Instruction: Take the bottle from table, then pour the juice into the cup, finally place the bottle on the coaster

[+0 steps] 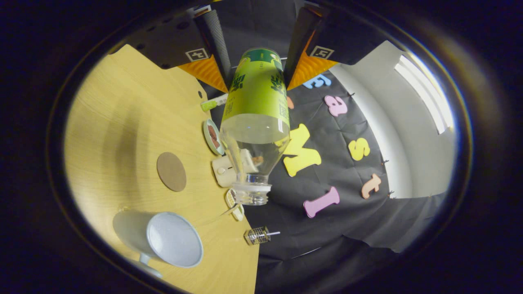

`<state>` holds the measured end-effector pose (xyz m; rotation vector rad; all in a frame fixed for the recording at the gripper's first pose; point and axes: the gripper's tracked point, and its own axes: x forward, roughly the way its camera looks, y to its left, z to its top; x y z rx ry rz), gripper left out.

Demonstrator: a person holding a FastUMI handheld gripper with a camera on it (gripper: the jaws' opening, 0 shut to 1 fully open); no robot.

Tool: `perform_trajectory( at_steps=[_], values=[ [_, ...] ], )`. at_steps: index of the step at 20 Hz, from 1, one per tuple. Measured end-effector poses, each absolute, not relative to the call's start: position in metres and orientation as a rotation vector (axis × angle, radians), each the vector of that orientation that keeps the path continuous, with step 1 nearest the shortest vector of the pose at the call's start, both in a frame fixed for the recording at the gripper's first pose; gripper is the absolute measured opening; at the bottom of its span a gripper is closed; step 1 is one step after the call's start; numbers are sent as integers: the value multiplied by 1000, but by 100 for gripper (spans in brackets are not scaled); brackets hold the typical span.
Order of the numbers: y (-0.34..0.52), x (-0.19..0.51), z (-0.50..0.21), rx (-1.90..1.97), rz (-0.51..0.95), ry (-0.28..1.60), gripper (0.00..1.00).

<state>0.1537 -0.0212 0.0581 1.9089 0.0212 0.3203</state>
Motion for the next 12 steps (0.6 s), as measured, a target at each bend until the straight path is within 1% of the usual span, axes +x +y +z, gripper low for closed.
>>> perform_trajectory(
  at_steps=[12],
  values=[
    [-32, 151, 69, 1986, 335, -38, 74]
  ],
)
